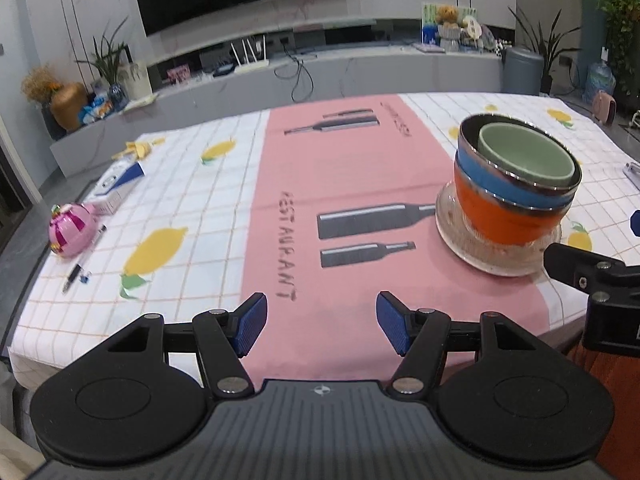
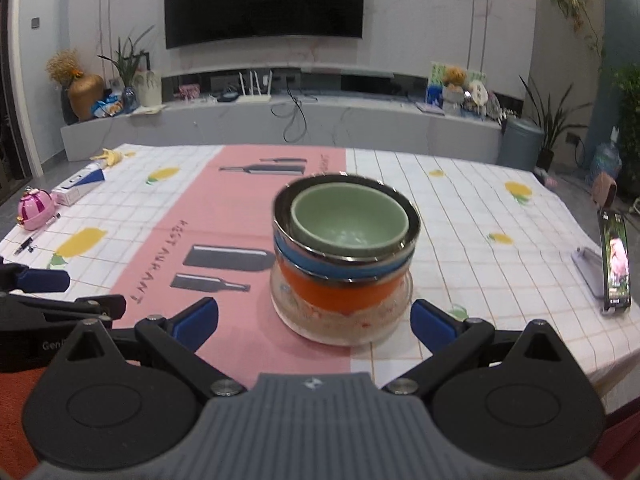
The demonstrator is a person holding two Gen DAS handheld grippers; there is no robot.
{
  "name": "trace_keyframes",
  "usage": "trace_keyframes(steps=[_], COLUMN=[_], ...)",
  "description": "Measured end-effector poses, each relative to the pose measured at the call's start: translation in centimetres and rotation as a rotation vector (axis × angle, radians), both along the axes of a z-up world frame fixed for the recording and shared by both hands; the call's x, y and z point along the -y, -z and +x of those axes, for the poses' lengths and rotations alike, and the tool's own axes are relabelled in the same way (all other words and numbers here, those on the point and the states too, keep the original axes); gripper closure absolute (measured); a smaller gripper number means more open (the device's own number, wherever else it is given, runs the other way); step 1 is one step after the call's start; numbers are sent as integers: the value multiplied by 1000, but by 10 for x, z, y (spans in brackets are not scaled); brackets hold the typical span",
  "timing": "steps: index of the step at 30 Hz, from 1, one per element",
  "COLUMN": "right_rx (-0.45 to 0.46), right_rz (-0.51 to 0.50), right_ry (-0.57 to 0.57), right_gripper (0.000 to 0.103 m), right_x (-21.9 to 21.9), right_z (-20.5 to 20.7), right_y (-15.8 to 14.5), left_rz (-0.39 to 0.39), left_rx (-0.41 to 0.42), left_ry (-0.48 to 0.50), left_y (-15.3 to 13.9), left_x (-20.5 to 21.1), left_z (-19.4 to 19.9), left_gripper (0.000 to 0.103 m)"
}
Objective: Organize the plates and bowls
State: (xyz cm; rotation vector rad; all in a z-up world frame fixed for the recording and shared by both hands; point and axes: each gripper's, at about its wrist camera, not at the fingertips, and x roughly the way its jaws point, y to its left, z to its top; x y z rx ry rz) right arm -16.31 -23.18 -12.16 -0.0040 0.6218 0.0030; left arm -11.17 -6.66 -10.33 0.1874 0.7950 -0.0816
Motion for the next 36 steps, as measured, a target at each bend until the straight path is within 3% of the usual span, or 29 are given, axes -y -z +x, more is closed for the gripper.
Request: trace_keyframes(steps=[22,36], right_rx=[-16,-14], right_rz=[53,40], right_ry=[-1,-18], right_gripper=[3,3], right_x=[9,3], right_z=[5,2], right_y=[7,8], left_rz=[42,9], left_rx=[-6,15], left_ry=[1,2], left_y=[-3,-9], left_x=[9,4], left_z=[2,0], left_gripper=[29,25])
